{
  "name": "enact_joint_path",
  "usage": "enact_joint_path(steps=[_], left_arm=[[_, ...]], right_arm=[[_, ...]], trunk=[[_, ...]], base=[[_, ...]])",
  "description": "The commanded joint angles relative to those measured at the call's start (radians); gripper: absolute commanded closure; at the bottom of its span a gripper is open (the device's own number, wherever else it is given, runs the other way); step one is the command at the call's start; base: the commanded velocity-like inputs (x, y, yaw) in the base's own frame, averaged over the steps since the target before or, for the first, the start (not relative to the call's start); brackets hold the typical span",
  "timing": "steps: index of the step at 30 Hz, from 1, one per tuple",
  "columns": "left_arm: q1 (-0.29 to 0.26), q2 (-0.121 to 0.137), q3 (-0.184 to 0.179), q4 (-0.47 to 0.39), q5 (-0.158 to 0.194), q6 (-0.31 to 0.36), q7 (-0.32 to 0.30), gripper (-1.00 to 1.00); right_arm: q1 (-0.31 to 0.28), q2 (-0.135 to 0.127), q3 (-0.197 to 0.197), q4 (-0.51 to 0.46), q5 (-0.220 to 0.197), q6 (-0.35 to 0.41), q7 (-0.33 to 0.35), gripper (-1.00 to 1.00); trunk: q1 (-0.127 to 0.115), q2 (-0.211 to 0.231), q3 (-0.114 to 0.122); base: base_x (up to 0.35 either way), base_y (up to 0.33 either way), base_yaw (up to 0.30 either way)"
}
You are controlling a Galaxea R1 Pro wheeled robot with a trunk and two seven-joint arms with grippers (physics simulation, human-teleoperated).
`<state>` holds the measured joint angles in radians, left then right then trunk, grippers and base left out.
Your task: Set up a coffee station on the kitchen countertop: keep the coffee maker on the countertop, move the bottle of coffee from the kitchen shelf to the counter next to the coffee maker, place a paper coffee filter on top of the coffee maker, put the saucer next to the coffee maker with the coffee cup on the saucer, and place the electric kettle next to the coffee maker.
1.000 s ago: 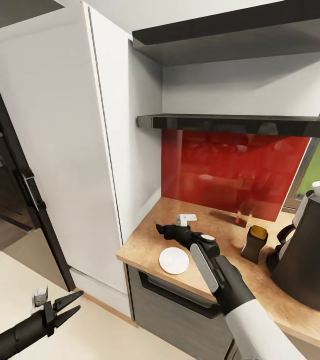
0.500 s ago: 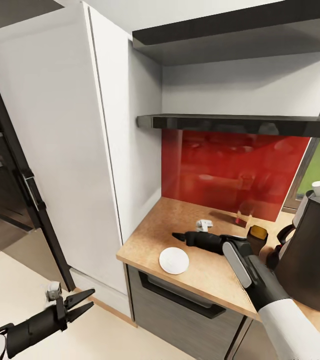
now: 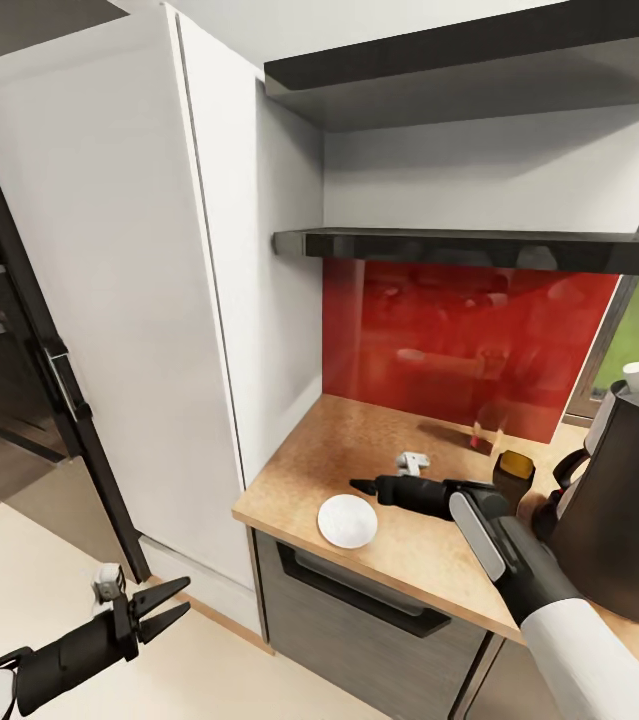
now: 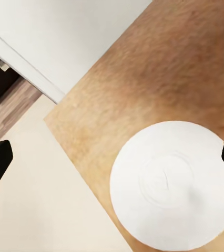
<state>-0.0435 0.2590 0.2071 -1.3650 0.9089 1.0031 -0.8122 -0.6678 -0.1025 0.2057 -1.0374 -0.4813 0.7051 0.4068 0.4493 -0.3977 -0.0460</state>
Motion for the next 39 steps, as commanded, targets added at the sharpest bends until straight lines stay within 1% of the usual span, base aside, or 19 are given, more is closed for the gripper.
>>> enact_joint_path(steps=[1, 7, 14, 19, 22, 24, 26, 30, 32, 33, 35, 37, 38, 39], left_arm=[[-0.001, 0.0, 0.001, 0.0, -0.002, 0.004, -0.004, -1.0], [-0.003, 0.001, 0.001, 0.001, -0.002, 0.004, -0.001, -1.0], [-0.005, 0.0, 0.003, 0.001, -0.005, 0.005, 0.008, -1.0], [-0.006, -0.001, 0.006, 0.001, -0.002, 0.008, 0.055, -1.0], [-0.018, -0.005, 0.01, 0.001, 0.001, 0.009, 0.099, -1.0], [-0.033, -0.01, 0.011, 0.001, 0.005, 0.01, 0.133, -1.0], [-0.048, -0.012, 0.011, 0.001, 0.007, 0.01, 0.151, -1.0], [-0.092, -0.013, 0.01, 0.0, 0.009, 0.011, 0.168, -1.0], [-0.131, -0.013, 0.008, 0.001, 0.009, 0.012, 0.174, -1.0], [-0.14, -0.013, 0.008, 0.001, 0.009, 0.012, 0.177, -1.0], [-0.167, -0.013, 0.007, 0.002, 0.009, 0.013, 0.193, -1.0], [-0.205, -0.014, 0.008, 0.003, 0.009, 0.016, 0.228, -1.0], [-0.217, -0.014, 0.008, 0.003, 0.009, 0.017, 0.239, -1.0], [-0.24, -0.014, 0.008, 0.008, 0.01, 0.018, 0.259, -1.0]], right_arm=[[-0.001, -0.001, 0.001, -0.002, -0.001, 0.004, 0.001, -1.0], [-0.001, 0.0, 0.001, -0.005, -0.002, 0.006, 0.001, -1.0], [-0.001, 0.002, 0.001, -0.005, -0.002, 0.007, 0.001, -1.0], [-0.001, 0.006, 0.003, -0.004, -0.002, 0.007, 0.001, -1.0], [-0.001, 0.007, 0.004, -0.003, -0.002, 0.007, 0.001, -1.0], [-0.001, 0.008, 0.004, -0.003, -0.002, 0.007, 0.001, -1.0], [-0.001, 0.009, 0.005, -0.002, -0.003, 0.007, 0.001, -1.0], [-0.001, 0.016, 0.006, 0.0, -0.003, 0.006, 0.001, -1.0], [-0.001, 0.025, 0.006, 0.002, -0.002, 0.006, 0.001, -1.0], [-0.001, 0.029, 0.007, 0.003, -0.002, 0.006, 0.0, -1.0], [-0.001, 0.046, 0.008, 0.004, 0.0, 0.008, -0.001, -1.0], [-0.001, 0.08, 0.009, 0.009, 0.004, 0.009, -0.003, -1.0], [-0.001, 0.089, 0.009, 0.012, 0.004, 0.009, -0.003, -1.0], [-0.001, 0.108, 0.009, 0.025, 0.006, 0.01, -0.004, -1.0]], trunk=[[0.001, -0.002, -0.002], [0.001, -0.002, -0.002], [0.001, -0.002, -0.002], [0.001, -0.002, -0.002], [0.001, -0.002, -0.002], [0.001, -0.002, -0.002], [0.001, -0.002, -0.002], [0.001, -0.002, -0.002], [0.001, -0.002, -0.002], [0.001, -0.002, -0.002], [0.001, -0.002, -0.002], [0.001, -0.002, -0.002], [0.001, -0.002, -0.002], [0.001, -0.002, -0.002]], base=[[0.0, 0.0, 0.0], [0.0, 0.0, -0.018], [0.0, 0.0, -0.213], [0.0, 0.0, -0.26], [0.0, 0.0, -0.261], [0.0, 0.0, -0.2], [0.0, 0.0, -0.11], [0.0, 0.0, -0.037], [0.0, 0.0, -0.012], [0.0, 0.0, -0.007], [0.0, 0.0, -0.004], [0.0, 0.0, -0.002], [0.0, 0.0, -0.001], [0.0, 0.0, 0.0]])
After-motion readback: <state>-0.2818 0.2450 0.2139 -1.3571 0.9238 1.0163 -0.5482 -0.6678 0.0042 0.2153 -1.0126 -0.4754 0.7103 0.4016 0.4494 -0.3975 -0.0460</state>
